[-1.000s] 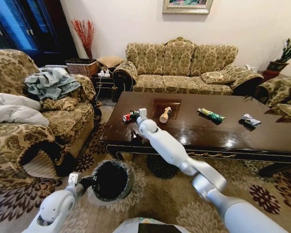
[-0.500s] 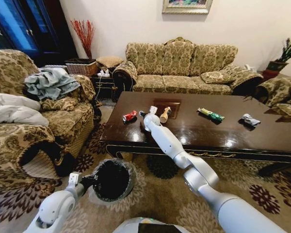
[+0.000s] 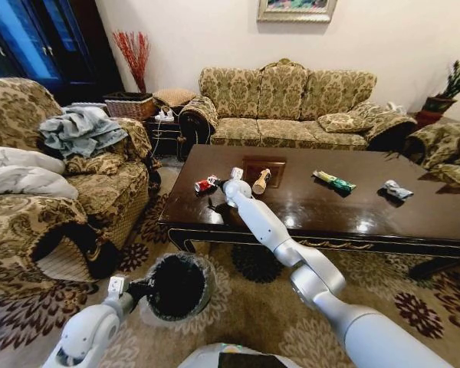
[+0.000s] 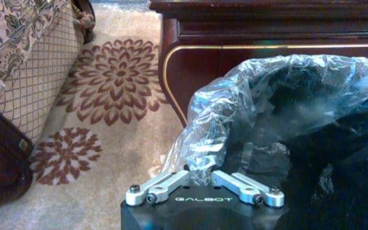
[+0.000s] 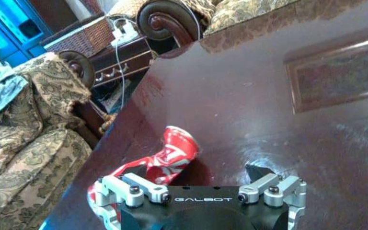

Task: Move to the front of the table and place the trash on the table into the trash bin.

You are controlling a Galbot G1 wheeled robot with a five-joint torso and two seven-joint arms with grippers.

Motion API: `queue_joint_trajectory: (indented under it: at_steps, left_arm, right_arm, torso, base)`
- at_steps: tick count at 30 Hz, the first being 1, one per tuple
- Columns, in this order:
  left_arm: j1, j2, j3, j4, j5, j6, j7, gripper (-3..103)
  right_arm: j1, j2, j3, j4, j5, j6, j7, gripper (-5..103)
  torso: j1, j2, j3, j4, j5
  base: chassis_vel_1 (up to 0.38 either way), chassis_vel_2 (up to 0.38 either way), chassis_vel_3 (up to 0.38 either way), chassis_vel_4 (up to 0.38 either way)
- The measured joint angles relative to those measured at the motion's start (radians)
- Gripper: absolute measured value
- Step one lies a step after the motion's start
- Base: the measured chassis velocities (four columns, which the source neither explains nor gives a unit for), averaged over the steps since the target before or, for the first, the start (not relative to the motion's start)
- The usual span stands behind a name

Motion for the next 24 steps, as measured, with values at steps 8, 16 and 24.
queue_joint_trajectory:
  at_steps: [8,16,24]
  left_arm:
    - [-0.002,-0.010,-0.001,0.005,0.001,-0.015,0.003,0]
    - [-0.012,-0.004,-0.003,0.010,-0.004,-0.017,0.005,0]
    - [-0.011,-0.004,-0.010,0.012,-0.005,-0.020,0.014,0]
  right_arm:
    - [0.016,0.000,-0.011,-0.036,-0.008,-0.005,-0.036,100]
    - [0.017,0.000,-0.019,-0.059,-0.015,0.000,-0.071,82]
    - [0.016,0.000,-0.022,-0.070,-0.041,0.025,-0.110,48]
  torso:
    - [0.000,0.000,0.000,0.0002,0.0000]
    - [0.000,0.000,0.000,0.0001,0.0000]
    - [0.000,0.000,0.000,0.0001,0.0000]
  base:
    - [0.000,0.000,0.000,0.000]
    - [0.000,0.000,0.000,0.000]
    - [0.000,0.000,0.000,0.000]
